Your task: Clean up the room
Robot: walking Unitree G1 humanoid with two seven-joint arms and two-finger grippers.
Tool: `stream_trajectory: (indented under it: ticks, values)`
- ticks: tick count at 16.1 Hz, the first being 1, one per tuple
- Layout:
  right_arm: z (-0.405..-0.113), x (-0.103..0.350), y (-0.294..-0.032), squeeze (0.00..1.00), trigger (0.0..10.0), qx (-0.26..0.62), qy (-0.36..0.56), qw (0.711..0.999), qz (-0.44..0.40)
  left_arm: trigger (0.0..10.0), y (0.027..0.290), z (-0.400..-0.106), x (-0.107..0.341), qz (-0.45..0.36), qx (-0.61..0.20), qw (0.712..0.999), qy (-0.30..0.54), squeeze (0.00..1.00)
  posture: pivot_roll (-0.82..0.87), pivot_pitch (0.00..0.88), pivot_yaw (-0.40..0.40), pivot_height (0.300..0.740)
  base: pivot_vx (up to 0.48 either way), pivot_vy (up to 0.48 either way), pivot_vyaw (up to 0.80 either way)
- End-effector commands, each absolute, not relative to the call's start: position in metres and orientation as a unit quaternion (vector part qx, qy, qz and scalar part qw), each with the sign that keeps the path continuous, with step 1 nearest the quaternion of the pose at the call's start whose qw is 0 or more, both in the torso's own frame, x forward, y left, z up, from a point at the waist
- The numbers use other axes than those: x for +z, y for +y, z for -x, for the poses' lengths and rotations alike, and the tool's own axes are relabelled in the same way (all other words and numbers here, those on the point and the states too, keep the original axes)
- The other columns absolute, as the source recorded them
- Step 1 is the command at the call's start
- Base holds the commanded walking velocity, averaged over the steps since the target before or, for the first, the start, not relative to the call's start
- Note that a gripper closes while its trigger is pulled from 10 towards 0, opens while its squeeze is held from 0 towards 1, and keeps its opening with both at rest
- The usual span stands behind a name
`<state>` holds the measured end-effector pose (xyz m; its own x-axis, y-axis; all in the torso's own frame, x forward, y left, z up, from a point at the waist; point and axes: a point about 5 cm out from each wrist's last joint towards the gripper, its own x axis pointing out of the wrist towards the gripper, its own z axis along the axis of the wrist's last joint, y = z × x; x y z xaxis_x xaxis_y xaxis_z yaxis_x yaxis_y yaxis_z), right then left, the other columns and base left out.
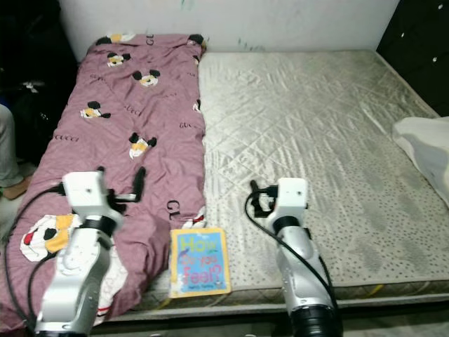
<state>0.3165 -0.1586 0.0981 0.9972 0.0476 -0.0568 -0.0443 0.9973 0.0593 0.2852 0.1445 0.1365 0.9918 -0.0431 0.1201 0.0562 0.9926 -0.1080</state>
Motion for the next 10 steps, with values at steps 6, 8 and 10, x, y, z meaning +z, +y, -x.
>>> stream_trajectory:
  ticks: [6,8,10]
  values:
    - [-0.306,0.099,-0.166,0.00,10.0,0.007,0.028,0.999,-0.042,10.0,0.168,-0.267,0.120,0.033,0.036,0.998,-0.028,0.00,0.01,0.134,0.006,0.740,0.000,0.000,0.00]
    - [-0.297,0.098,-0.171,0.00,10.0,0.004,0.030,0.998,-0.055,10.0,0.177,-0.259,0.115,0.027,0.044,0.999,-0.016,0.00,0.01,0.138,0.013,0.740,0.000,0.000,0.00]
    - [-0.284,0.094,-0.175,0.00,10.0,0.000,0.044,0.997,-0.056,10.0,0.183,-0.253,0.112,0.013,0.037,0.999,-0.014,0.00,0.02,0.154,0.002,0.740,0.000,0.000,0.00]
